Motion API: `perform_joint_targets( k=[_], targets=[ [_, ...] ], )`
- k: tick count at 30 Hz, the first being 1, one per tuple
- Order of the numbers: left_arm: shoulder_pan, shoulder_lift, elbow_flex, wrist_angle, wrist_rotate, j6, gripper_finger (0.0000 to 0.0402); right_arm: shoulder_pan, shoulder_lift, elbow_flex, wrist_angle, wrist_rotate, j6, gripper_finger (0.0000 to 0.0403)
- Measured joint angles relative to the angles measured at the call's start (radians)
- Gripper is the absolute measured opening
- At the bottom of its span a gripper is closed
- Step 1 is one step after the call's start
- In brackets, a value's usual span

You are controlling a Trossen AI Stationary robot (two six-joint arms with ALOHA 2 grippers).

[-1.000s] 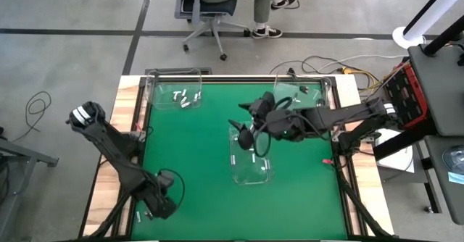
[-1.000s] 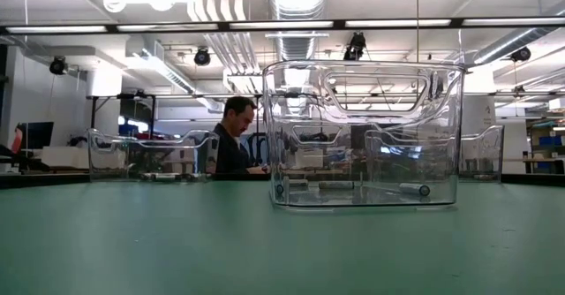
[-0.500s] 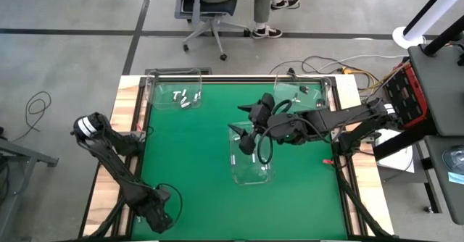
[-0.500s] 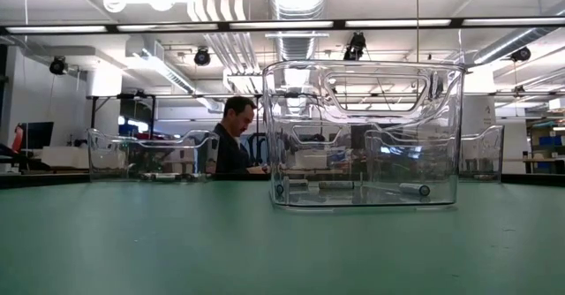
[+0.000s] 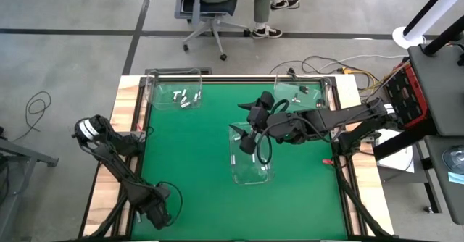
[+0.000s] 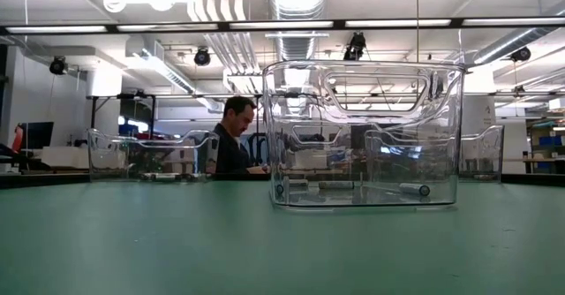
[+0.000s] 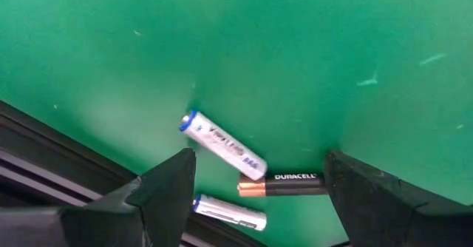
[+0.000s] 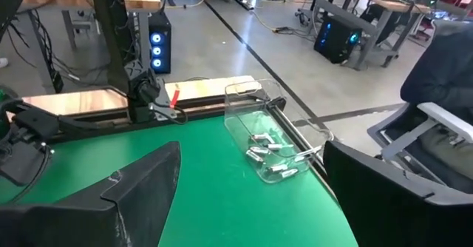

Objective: Sort batteries
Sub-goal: Put the white battery into the bottom transparent bin

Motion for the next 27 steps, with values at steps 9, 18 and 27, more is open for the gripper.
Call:
perform_joint_targets(
  k=[9, 18, 27],
  targets=[
    [0.012, -0.005, -0.042, 0.024, 0.011, 0.008, 0.0210, 0.000, 0.000, 0.000, -0.052, 0.000, 0.000, 0.0305],
    [0.062, -0.007, -0.091, 0.089, 0.007, 0.026, 0.0028, 0.000, -0.018, 0.000, -0.049, -0.001, 0.000, 0.0292],
    [0.191, -0.009, -0.078, 0.030, 0.008, 0.203, 0.0014, 0.018, -0.101, 0.140, -0.203, 0.000, 0.009, 0.0301]
  ],
)
